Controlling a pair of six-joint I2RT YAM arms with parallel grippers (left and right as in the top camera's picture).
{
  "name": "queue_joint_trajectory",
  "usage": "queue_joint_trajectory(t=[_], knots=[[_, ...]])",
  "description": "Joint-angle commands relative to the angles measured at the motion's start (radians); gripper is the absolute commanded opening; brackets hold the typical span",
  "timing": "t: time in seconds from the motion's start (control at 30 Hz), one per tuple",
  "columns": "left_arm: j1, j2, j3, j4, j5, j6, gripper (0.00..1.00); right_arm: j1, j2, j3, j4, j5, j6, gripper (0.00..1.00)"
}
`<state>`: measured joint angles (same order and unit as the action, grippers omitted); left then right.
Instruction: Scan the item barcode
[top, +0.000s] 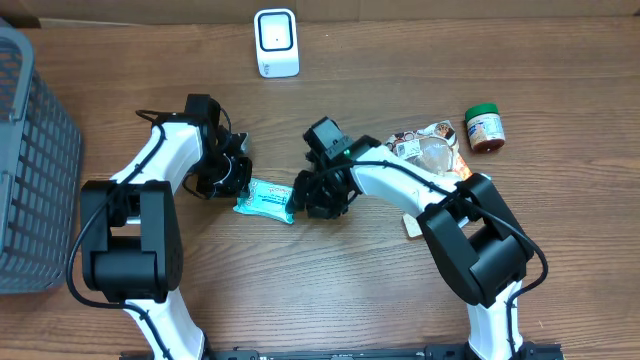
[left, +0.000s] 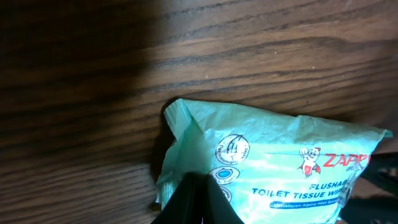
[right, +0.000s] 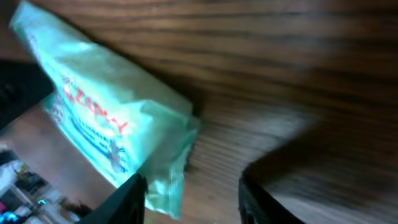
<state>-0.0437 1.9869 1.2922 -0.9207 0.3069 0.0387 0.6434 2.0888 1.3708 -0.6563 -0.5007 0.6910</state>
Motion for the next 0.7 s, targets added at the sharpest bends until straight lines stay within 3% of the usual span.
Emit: queue_joint_trajectory(t=[0.0,0.23,0.33,0.4,0.6,0.67], knots=[[-0.003,0.035,-0.06,0.032,-0.028,-0.037,0.04,0.0,0.003,-0.032,0.067,-0.022,0.052,0.43],[-0.003,0.035,-0.068,0.04,-0.028,-0.039,0.04,0.044,0.004,-0.069,0.207,-0.021,0.149,0.41],[-0.003,0.035,-0.068,0.039,-0.029,-0.039,0.04,0.056,0.004,-0.076,0.217,-0.006,0.154,0.23],[-0.003,0.035,-0.068,0.039,-0.029,-0.039,0.04,0.056,0.004,-0.076,0.217,-0.006,0.154,0.04],[-0.002,0.035,-0.068,0.039,-0.029,-0.039,0.05,0.046,-0.006,-0.072,0.214,-0.008,0.11,0.04],[-0.002,0.035,-0.064,0.034,-0.033,-0.038,0.13,0.034,-0.033,-0.072,0.205,-0.006,0.08,0.04]])
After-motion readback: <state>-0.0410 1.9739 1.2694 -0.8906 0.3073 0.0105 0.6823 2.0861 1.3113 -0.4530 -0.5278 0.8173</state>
